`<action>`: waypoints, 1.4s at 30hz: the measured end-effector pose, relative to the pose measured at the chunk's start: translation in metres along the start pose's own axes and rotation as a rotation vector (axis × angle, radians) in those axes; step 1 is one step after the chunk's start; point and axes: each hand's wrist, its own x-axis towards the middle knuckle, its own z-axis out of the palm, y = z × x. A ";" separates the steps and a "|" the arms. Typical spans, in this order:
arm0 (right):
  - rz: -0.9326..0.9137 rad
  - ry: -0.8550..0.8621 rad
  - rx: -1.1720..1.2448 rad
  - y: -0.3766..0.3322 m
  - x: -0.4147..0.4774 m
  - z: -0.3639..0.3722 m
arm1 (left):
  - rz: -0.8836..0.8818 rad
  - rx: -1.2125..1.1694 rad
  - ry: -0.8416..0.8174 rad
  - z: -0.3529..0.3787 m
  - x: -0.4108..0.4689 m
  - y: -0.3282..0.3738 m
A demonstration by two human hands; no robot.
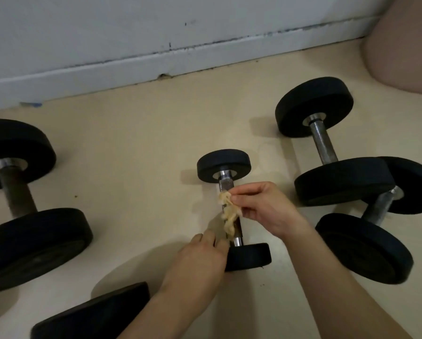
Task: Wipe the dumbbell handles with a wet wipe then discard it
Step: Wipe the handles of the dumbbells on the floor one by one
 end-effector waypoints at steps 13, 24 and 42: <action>-0.562 0.250 -1.023 0.007 0.015 0.013 | 0.001 -0.107 0.026 -0.002 -0.009 0.001; -0.456 0.217 -0.932 0.001 0.011 0.011 | -0.019 -0.246 0.056 -0.001 -0.019 -0.007; -0.255 0.085 -0.897 0.018 -0.020 0.026 | -0.110 -0.176 0.005 -0.009 -0.025 -0.020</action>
